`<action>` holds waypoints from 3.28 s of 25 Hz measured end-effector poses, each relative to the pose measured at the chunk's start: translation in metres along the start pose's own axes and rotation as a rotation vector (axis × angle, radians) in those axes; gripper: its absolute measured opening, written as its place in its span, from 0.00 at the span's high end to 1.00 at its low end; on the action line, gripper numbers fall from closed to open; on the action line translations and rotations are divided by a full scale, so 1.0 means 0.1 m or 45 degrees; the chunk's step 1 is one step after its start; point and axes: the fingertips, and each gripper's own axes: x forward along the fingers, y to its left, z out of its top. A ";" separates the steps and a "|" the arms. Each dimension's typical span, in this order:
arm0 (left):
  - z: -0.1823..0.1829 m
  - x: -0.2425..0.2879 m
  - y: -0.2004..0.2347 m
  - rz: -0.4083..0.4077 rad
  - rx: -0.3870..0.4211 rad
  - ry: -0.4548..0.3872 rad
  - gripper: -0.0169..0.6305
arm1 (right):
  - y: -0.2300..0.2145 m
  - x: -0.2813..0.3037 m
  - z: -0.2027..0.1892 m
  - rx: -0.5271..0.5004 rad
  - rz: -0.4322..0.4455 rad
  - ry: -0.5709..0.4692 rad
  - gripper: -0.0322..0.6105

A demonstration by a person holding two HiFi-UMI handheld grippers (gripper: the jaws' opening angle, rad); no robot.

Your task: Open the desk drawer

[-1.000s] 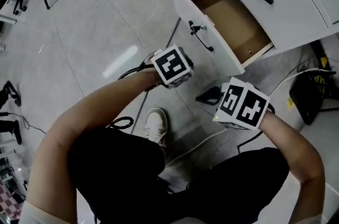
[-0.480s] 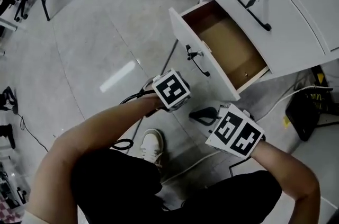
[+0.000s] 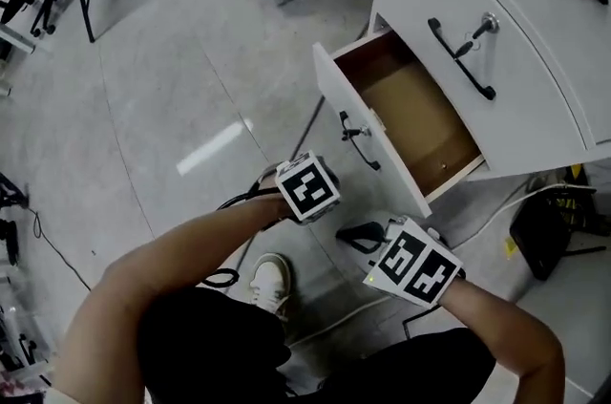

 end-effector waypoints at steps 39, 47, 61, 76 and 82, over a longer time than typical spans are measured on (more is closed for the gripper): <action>0.06 -1.01 -0.50 0.089 -0.614 -0.070 0.97 | 0.04 -0.60 0.41 0.509 -0.289 -0.081 0.93; 0.09 -1.48 -0.66 0.121 -0.591 -0.019 0.97 | 0.23 -0.93 0.78 0.541 -0.290 -0.118 0.93; 0.62 -2.26 -1.24 0.090 -0.635 -0.020 0.97 | 0.47 -1.71 1.15 0.720 -0.441 -0.198 0.93; 1.14 -3.50 -1.88 0.068 -0.744 -0.023 0.97 | 1.10 -2.88 1.61 0.871 -0.495 -0.153 0.93; 1.41 -4.02 -2.06 0.076 -0.756 -0.044 0.97 | 1.33 -3.34 1.91 0.925 -0.528 -0.172 0.93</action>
